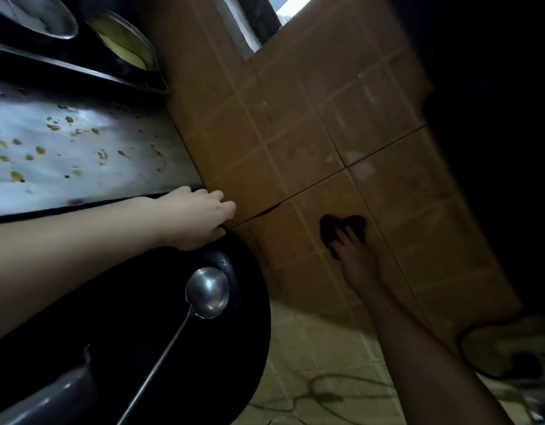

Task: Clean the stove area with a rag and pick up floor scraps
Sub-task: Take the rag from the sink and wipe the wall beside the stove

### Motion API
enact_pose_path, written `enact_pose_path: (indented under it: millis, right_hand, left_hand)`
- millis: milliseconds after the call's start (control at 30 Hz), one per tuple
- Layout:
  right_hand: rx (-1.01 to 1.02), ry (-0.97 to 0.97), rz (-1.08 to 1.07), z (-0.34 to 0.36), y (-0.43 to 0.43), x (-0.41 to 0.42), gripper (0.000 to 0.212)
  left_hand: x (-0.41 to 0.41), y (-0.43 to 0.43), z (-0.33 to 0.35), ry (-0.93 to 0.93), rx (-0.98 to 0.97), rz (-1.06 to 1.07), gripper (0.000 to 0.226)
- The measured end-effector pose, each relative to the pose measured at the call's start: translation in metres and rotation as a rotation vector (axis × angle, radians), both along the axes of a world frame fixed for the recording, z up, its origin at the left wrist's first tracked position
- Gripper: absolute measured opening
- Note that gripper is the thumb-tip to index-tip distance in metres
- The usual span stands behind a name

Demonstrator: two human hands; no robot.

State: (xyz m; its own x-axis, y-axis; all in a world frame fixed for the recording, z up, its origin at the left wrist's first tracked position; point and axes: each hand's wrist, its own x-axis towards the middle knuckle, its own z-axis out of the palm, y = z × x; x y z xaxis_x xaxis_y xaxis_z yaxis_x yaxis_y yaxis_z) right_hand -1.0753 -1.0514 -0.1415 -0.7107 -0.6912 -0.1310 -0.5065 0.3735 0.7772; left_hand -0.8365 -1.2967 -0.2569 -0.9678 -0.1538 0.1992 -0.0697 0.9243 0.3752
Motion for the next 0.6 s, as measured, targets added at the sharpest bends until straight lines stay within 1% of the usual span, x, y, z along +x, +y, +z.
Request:
enact_pose_path:
  millis: [133, 367, 600]
  right_hand:
    - [-0.006, 0.003, -0.044, 0.006, 0.04, 0.005, 0.053]
    - [-0.037, 0.022, -0.062, 0.011, 0.103, 0.013, 0.055]
    - [-0.008, 0.044, -0.083, 0.009, 0.157, 0.018, 0.054]
  left_hand:
    - [0.0, 0.032, 0.005, -0.01, -0.039, -0.021, 0.038]
    - [-0.005, 0.074, 0.008, -0.012, -0.07, -0.052, 0.039]
    - [-0.017, 0.101, 0.012, -0.027, -0.054, -0.1, 0.039]
